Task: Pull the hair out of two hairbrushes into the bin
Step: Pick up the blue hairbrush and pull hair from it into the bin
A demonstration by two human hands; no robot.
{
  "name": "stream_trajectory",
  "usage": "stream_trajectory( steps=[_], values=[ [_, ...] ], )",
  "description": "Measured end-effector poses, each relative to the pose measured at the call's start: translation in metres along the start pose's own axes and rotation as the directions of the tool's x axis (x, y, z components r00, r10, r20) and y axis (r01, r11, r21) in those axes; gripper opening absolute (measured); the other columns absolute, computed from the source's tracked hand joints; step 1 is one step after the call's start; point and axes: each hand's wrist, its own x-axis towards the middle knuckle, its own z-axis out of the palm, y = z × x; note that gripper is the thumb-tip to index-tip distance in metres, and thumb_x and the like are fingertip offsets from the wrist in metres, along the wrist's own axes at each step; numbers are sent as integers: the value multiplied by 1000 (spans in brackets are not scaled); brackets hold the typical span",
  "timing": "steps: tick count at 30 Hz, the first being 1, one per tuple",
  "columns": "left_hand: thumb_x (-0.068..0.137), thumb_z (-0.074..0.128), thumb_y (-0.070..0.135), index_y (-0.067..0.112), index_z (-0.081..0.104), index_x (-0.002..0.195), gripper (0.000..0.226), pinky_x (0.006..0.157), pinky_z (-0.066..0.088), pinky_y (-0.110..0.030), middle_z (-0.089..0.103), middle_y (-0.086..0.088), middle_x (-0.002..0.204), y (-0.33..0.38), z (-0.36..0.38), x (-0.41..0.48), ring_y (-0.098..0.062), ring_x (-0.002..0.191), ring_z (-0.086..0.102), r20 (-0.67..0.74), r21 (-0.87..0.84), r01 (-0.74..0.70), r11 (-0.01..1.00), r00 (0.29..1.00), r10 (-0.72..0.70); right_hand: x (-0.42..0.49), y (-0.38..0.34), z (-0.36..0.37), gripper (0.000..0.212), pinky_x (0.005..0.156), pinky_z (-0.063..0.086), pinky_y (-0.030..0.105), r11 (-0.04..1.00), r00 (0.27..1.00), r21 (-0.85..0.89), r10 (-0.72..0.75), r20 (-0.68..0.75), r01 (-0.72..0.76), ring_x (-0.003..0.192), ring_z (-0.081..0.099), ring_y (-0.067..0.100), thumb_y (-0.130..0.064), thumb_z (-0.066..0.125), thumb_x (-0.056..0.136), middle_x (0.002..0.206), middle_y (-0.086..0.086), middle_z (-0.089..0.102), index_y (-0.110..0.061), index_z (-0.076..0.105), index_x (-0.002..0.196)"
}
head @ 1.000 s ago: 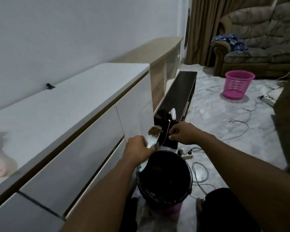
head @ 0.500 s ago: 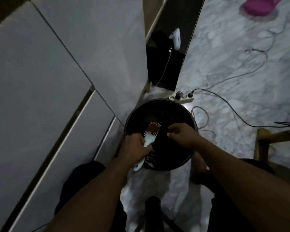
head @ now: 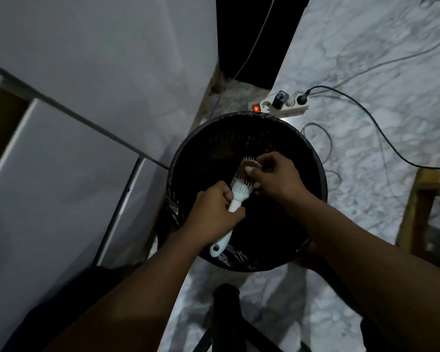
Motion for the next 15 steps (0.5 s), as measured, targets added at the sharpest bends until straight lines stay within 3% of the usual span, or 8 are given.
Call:
stream_trajectory(
  steps=[5, 11, 13, 15],
  values=[
    [74, 77, 30, 15, 58, 83, 26, 52, 43, -22, 66, 4, 75, 12, -3, 16, -8, 65, 63, 31, 55, 62, 997, 997, -64, 19, 6, 5, 12, 72, 63, 47, 999, 997, -41, 2, -74, -5, 73, 73, 25, -31, 78, 79, 75, 6, 73, -24, 68, 75],
    [87, 69, 42, 6, 61, 75, 38, 48, 39, -22, 58, 2, 61, 16, -6, 28, -10, 52, 55, 136, -42, 176, 983, 976, -169, 19, -4, 1, 12, 77, 61, 39, 979, 992, -197, -69, -105, 47, 76, 70, 17, -26, 70, 89, 77, -1, 71, -17, 71, 80],
    [92, 60, 49, 4, 60, 77, 48, 54, 41, -25, 59, 0, 64, 18, -5, 30, -13, 55, 57, 141, -108, 203, 973, 972, -187, 18, -9, -4, 11, 67, 56, 25, 967, 985, -234, -131, -110, 102, 71, 65, 10, -25, 68, 90, 73, -7, 66, -18, 69, 82],
    [95, 55, 51, 3, 55, 74, 53, 54, 40, -26, 57, -1, 64, 21, -5, 31, -13, 56, 56, 121, -105, 211, 972, 973, -198, 14, -12, -8, 9, 55, 40, 9, 931, 970, -308, -230, -82, 195, 63, 56, 0, -23, 65, 93, 68, -12, 60, -17, 66, 86]
  ],
)
